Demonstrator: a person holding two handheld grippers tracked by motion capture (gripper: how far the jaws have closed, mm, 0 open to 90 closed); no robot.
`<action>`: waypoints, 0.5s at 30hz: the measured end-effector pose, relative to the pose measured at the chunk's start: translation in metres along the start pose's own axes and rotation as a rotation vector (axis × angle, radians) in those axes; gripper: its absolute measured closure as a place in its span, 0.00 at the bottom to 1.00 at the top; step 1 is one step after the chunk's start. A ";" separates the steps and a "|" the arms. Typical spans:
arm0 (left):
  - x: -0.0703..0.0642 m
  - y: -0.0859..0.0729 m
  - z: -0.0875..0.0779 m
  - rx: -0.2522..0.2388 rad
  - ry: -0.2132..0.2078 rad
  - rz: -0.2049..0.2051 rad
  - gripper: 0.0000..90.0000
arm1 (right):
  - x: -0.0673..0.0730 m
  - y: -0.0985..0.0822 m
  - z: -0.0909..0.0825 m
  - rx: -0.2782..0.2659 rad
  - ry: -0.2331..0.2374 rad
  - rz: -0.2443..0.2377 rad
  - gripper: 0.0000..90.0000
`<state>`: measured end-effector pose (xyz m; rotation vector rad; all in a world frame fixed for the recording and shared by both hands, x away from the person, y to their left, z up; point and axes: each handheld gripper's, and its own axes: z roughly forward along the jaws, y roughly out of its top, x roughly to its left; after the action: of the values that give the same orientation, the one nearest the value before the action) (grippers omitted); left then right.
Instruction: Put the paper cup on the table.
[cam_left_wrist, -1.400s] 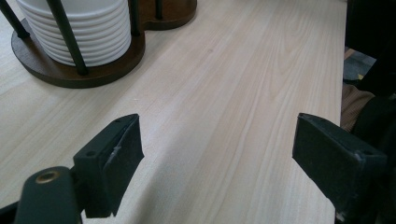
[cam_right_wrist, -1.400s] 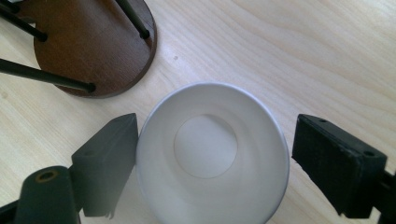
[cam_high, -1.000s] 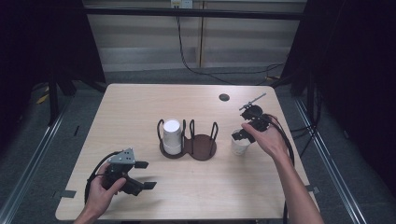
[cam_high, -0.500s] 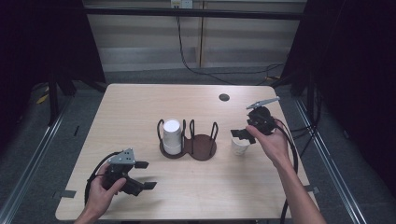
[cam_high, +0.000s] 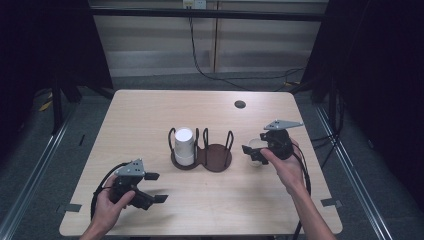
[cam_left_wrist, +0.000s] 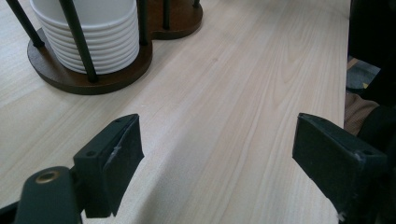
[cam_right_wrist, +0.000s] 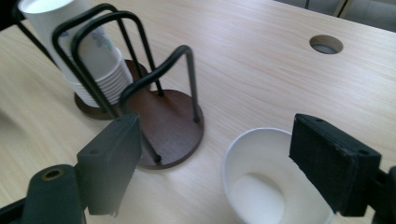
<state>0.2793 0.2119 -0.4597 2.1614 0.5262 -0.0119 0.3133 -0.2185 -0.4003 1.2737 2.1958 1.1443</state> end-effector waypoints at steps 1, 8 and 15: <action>0.000 0.000 0.000 -0.001 0.000 0.000 0.18 | 0.003 -0.002 -0.001 -0.009 0.006 -0.007 0.19; -0.003 0.000 0.000 -0.020 0.003 -0.003 0.18 | 0.020 -0.013 -0.008 -0.069 0.039 -0.028 0.18; -0.007 0.002 0.003 -0.012 -0.008 0.011 0.18 | 0.037 -0.025 -0.011 -0.106 0.065 -0.041 0.19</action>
<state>0.2748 0.2061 -0.4584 2.1522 0.5079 -0.0117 0.2727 -0.1996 -0.4095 1.1576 2.1652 1.2844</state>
